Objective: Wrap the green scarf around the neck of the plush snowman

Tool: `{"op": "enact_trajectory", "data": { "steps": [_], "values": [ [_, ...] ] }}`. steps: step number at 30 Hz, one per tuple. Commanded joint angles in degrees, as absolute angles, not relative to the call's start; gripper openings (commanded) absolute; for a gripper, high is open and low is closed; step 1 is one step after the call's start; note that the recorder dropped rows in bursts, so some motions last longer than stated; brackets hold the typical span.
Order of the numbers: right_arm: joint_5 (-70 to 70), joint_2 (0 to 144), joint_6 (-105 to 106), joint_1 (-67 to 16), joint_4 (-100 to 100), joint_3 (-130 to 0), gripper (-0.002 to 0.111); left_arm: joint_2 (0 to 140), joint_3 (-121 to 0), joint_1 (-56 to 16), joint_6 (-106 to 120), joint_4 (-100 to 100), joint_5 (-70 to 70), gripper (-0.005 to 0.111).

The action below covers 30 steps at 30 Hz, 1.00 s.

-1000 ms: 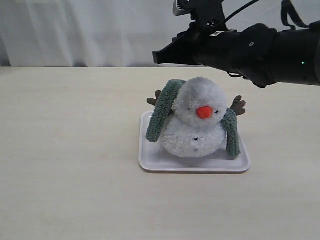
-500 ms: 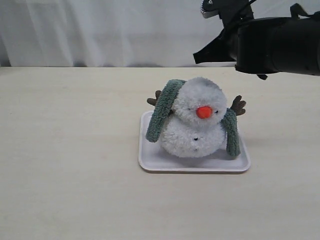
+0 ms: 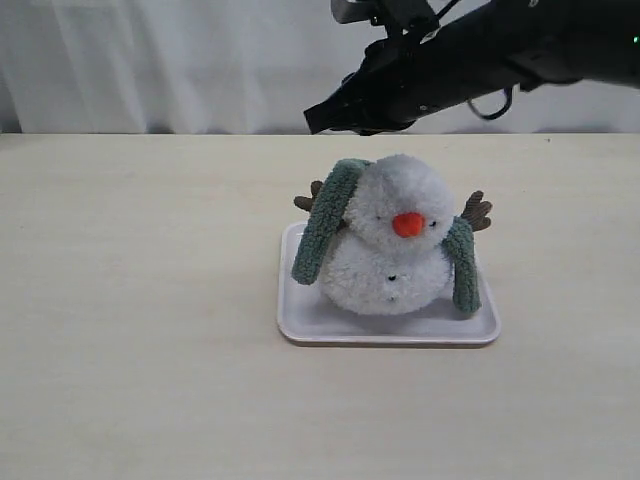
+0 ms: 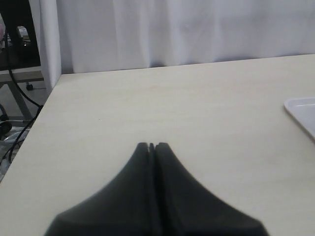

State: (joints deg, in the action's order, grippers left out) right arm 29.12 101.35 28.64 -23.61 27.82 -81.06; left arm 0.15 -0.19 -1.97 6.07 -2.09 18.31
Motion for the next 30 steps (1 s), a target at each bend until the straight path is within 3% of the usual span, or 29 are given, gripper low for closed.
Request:
{"op": "enact_trajectory", "data": {
  "steps": [1, 11, 30],
  "values": [
    [40.89, 101.31, 1.59, -23.44, 0.42, -86.7, 0.004, 0.0, 0.0, -1.73, 5.7, -2.18, 17.71, 0.0],
    [35.45, 104.62, 3.16, -27.53, 0.44, -87.05, 0.004, 0.0, 0.0, -1.73, 5.7, -2.18, 17.71, 0.0],
    [45.37, 106.54, 7.36, -27.53, 0.61, -87.27, 0.004, 0.0, 0.0, -1.73, 5.7, -2.18, 17.71, 0.0]
  ]
}}
